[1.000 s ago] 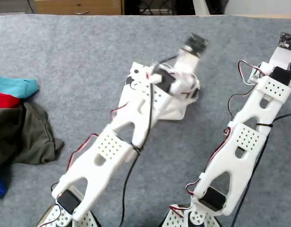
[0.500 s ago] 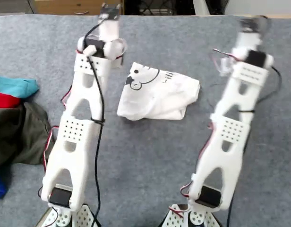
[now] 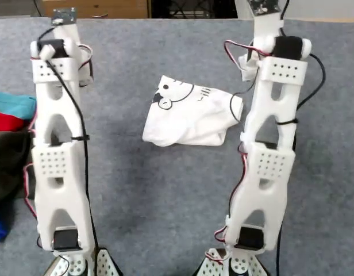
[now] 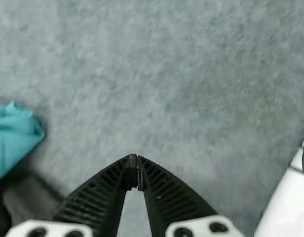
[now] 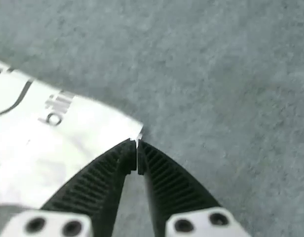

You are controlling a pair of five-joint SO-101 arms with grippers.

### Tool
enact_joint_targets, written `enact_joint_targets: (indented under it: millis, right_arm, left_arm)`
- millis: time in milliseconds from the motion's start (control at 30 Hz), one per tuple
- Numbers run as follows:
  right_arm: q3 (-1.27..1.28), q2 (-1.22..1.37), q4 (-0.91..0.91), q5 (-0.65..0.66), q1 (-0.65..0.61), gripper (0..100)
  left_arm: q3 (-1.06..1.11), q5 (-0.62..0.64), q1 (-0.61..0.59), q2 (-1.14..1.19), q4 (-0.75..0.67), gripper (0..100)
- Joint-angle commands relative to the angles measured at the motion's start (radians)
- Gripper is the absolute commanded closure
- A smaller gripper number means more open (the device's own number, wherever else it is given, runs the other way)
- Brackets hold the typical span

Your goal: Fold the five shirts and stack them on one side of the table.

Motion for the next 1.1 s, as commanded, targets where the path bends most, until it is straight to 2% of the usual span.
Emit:
enact_joint_targets:
  millis: [0, 200, 300, 467, 533, 667, 800, 933, 1067]
  right_arm:
    - [0.203, -0.214, 0.006, 0.066, -0.040, 98.4]
    - [0.407, -0.355, 0.006, 0.190, -0.064, 98.4]
    - [0.487, -0.367, 0.006, 0.210, -0.078, 98.4]
    - [0.591, -0.384, 0.006, 0.213, -0.124, 98.4]
    - [0.613, -0.392, 0.006, 0.213, -0.153, 98.4]
    - [0.619, -0.371, -0.035, 0.210, -0.215, 98.4]
    - [0.615, -0.292, -0.158, 0.207, -0.249, 98.4]
    - [0.596, -0.205, -0.311, 0.207, -0.245, 98.4]
    - [0.535, -0.113, -0.325, 0.207, -0.276, 98.4]
  left_arm:
    - [0.374, -0.035, 0.002, -0.290, -0.008, 97]
    - [0.980, -0.040, -0.005, -0.678, -0.275, 97]
    - [1.293, -0.034, -0.007, -0.829, -0.519, 97]
    - [1.666, -0.028, 0.002, -0.868, -0.910, 97]
    - [1.732, 0.015, -0.007, -0.838, -0.991, 97]
    - [1.701, 0.074, -0.024, -0.744, -1.000, 97]
    - [1.638, 0.146, -0.019, -0.677, -0.965, 97]
    - [1.626, 0.144, -0.025, -0.660, -0.924, 97]
    - [1.624, 0.144, -0.025, -0.658, -0.930, 97]
